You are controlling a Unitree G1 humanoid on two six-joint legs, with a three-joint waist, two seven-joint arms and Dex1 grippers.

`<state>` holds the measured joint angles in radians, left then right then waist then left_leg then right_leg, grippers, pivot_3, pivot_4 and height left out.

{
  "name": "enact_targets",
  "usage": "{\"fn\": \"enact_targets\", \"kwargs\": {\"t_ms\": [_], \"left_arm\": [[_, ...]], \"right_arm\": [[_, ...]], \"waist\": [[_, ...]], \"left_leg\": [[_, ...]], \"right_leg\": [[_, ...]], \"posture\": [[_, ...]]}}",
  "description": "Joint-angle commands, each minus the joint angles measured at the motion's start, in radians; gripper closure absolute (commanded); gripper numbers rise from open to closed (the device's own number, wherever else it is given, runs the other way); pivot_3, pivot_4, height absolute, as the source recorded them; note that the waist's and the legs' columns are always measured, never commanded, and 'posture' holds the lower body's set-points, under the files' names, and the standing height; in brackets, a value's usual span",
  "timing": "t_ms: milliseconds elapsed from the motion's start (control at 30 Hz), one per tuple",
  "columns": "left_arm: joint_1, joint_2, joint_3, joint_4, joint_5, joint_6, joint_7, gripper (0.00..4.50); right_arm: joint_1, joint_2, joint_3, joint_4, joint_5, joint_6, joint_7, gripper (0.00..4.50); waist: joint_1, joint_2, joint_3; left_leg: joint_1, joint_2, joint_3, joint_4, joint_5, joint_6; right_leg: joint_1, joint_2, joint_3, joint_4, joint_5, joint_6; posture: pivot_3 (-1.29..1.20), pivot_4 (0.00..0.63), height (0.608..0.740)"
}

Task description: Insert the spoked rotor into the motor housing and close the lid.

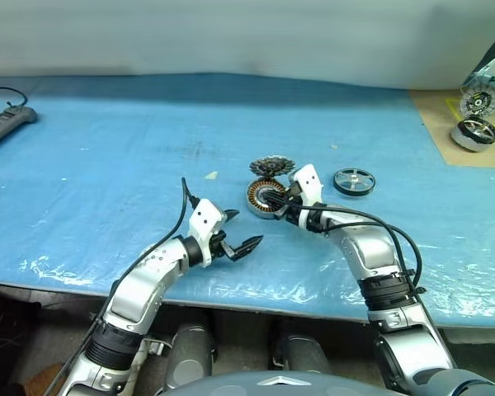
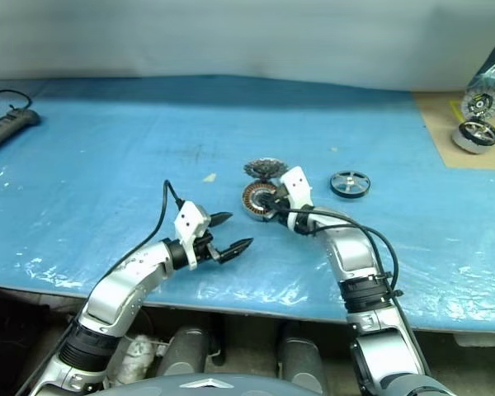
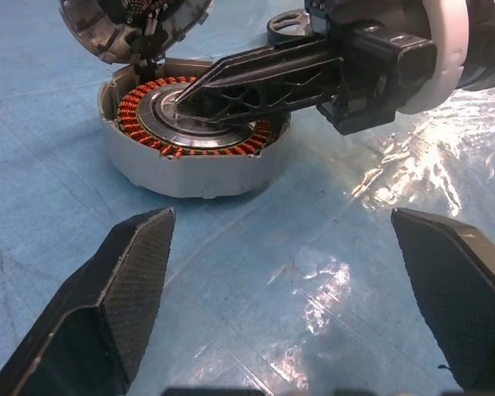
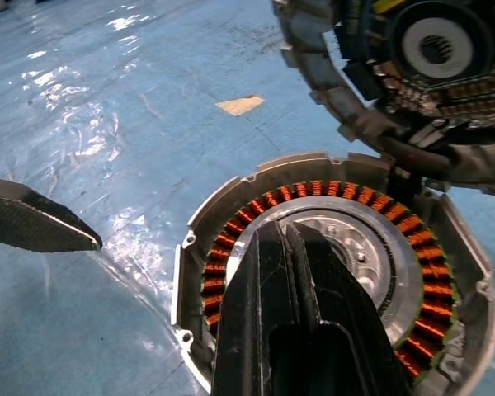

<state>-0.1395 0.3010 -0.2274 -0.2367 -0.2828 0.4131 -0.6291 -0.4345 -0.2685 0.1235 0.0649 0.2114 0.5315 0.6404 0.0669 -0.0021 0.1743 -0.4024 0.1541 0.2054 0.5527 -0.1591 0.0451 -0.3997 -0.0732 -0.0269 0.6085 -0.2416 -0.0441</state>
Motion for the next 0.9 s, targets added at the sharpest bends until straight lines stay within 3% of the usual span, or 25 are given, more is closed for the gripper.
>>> {"fn": "enact_targets", "kwargs": {"t_ms": [33, 100, 233, 500, 733, 900], "left_arm": [[0.003, 0.001, 0.001, -0.012, 0.004, -0.019, -0.004, 0.00], [0.002, 0.001, 0.000, -0.010, 0.004, -0.019, -0.006, 0.00], [0.001, 0.000, -0.002, -0.010, 0.003, -0.019, -0.007, 0.00], [-0.002, -0.006, -0.001, -0.005, -0.003, -0.013, -0.005, 0.00], [-0.010, -0.014, -0.003, 0.002, -0.001, -0.016, -0.004, 0.00], [-0.007, -0.017, -0.003, -0.001, -0.002, -0.015, -0.002, 0.00]], "right_arm": [[-0.015, -0.004, 0.034, -0.008, -0.052, -0.033, -0.031, 4.45], [-0.027, 0.007, 0.022, 0.046, -0.060, -0.012, -0.065, 4.45], [-0.028, 0.036, -0.074, 0.070, 0.068, 0.137, -0.045, 4.45], [0.000, 0.045, -0.179, -0.161, 0.295, 0.262, 0.012, 4.45], [-0.046, 0.069, -0.180, -0.129, 0.263, 0.214, -0.082, 4.45], [-0.079, 0.039, -0.078, -0.007, 0.088, 0.091, -0.152, 4.45]], "waist": [[0.000, 0.000, 0.000], [-0.001, 0.000, 0.000], [0.001, 0.000, 0.000], [0.001, 0.001, 0.000], [0.001, 0.001, 0.001], [0.003, 0.001, 0.001]], "left_leg": [[0.000, 0.000, 0.000, 0.000, 0.000, 0.000], [0.001, 0.000, 0.000, 0.000, 0.000, -0.001], [0.003, 0.000, 0.000, 0.000, 0.001, -0.001], [0.001, 0.000, 0.000, -0.001, 0.000, -0.001], [0.000, 0.000, 0.000, 0.000, 0.001, -0.001], [0.000, 0.000, 0.000, 0.000, 0.003, -0.005]], "right_leg": [[0.000, 0.000, 0.000, 0.000, 0.000, 0.000], [0.001, 0.000, 0.000, 0.000, 0.000, 0.000], [0.002, 0.000, 0.000, 0.001, 0.000, 0.000], [0.001, 0.000, 0.000, 0.000, 0.000, 0.000], [-0.001, 0.000, 0.000, 0.001, 0.000, 0.000], [-0.001, 0.000, 0.000, 0.000, 0.000, 0.000]], "posture": [[0.00, 0.150, 0.740], [0.00, 0.150, 0.740], [0.00, 0.150, 0.740], [0.00, 0.150, 0.740], [0.00, 0.150, 0.740], [0.00, 0.150, 0.740]]}}
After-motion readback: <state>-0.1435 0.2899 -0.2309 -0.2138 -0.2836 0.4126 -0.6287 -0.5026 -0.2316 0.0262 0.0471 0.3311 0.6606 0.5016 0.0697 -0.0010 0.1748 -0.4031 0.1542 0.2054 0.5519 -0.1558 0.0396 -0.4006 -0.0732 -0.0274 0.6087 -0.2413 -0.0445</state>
